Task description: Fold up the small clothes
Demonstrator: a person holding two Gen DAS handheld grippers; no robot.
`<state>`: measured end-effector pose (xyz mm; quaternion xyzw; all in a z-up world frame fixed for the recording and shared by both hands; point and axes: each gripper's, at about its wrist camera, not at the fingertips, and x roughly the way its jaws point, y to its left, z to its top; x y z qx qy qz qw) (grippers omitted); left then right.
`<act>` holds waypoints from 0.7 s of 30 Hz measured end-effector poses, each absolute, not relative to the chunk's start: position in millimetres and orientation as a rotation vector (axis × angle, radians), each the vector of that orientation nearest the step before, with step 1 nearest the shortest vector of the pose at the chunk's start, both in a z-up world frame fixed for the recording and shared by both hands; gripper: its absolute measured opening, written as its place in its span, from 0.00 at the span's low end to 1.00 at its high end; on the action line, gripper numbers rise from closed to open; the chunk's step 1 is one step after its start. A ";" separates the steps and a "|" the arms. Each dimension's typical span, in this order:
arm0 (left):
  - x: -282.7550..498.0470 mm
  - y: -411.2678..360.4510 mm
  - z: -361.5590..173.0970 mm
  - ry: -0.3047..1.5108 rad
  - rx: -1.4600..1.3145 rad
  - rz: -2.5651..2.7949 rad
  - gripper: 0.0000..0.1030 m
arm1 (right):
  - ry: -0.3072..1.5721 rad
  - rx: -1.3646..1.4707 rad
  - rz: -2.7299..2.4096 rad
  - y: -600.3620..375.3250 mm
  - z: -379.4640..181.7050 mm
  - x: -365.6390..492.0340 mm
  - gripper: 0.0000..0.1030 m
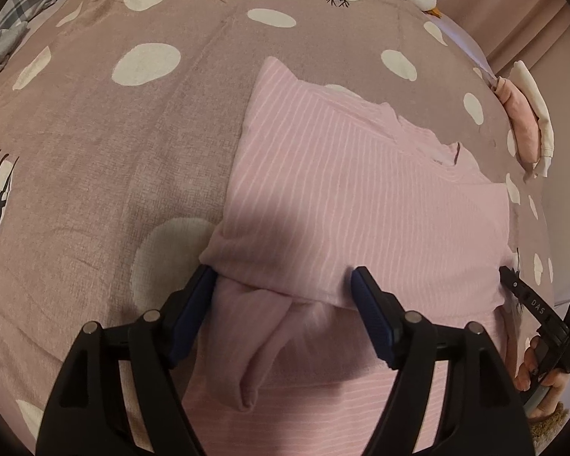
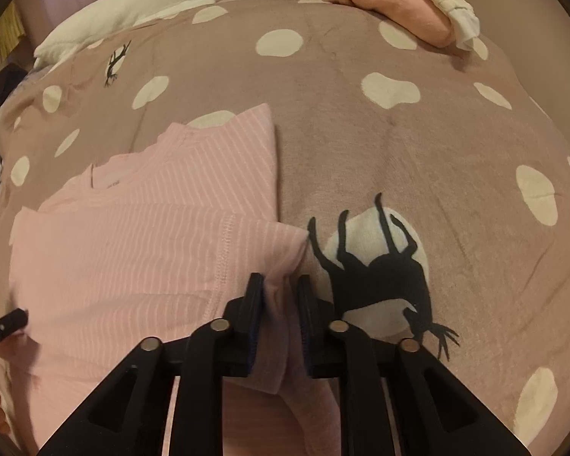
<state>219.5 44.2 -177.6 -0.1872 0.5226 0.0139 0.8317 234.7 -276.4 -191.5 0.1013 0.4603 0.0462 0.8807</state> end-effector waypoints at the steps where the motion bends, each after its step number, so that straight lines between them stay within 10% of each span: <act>1: 218.5 43.9 -176.8 1.114 -0.393 0.028 0.72 | 0.959 0.220 0.101 -278.0 -191.0 234.4 0.15; 14: 175.0 47.0 -119.8 0.993 -0.395 0.054 0.81 | 0.904 0.256 0.116 -291.2 -154.4 203.3 0.40; 16: 165.4 48.2 -108.4 0.965 -0.413 0.049 0.82 | 0.854 0.239 0.114 -291.5 -138.0 191.4 0.61; 21: 138.5 48.2 -77.9 0.881 -0.422 0.028 0.90 | 0.712 0.195 0.157 -287.9 -90.9 153.6 0.72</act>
